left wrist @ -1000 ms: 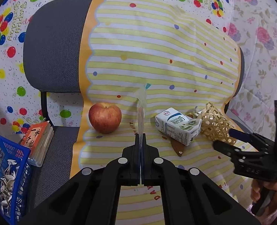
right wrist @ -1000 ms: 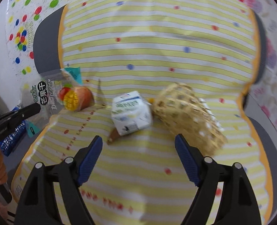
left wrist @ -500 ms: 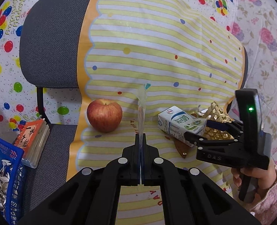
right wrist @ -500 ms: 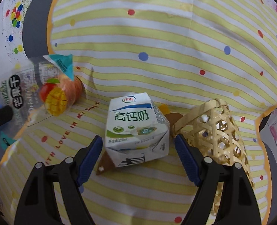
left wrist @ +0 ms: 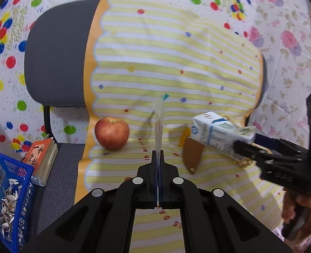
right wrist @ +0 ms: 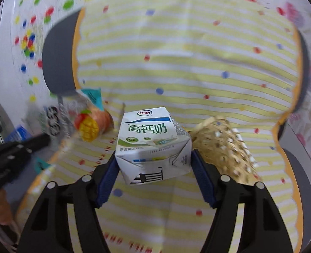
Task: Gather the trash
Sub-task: 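Carry the snack bag and milk carton over the pink bin and open both tools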
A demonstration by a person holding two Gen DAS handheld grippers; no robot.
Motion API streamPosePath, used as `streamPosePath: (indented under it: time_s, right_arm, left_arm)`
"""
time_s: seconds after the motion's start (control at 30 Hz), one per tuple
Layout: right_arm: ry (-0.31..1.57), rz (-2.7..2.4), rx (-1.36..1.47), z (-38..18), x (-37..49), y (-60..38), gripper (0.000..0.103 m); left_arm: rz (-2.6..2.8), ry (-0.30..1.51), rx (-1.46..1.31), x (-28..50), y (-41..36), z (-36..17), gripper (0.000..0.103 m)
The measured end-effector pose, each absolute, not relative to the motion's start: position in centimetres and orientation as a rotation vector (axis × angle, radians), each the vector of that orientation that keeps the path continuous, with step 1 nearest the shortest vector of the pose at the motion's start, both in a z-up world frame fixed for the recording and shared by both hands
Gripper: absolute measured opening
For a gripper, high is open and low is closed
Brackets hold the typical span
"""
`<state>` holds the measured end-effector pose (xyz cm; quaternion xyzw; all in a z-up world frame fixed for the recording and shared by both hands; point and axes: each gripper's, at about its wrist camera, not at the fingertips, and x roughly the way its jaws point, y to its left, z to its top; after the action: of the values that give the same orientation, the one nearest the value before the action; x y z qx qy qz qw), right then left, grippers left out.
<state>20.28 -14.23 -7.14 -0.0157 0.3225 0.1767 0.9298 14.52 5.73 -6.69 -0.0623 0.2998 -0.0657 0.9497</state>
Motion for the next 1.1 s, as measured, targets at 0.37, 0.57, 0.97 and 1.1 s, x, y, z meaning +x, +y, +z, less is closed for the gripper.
streamPosePath:
  time_s: [0.37,0.57,0.97,1.1]
  right_arm:
    - [0.647,0.308,0.083,-6.9,12.5,-19.7,0.067]
    - [0.614,0.222,0.085,-6.5,7.2,-22.8,0.067]
    - [0.602,-0.088,0.123,-6.6,-5.8,-30.8,0.067]
    - [0.617,-0.197,0.134,-7.0,-9.5,-33.2,0.067]
  left_arm:
    - [-0.249,0.594,-0.055,8.6,0.0,-6.1,0.001]
    - [-0.357,0.577,-0.016,5.4,-3.8,-5.8,0.001]
    - [-0.685,0.561,0.029,-0.4,-13.2,-5.9,0.001]
    - [-0.791,0.573,0.064,-2.2,-16.4,-6.9,0.001]
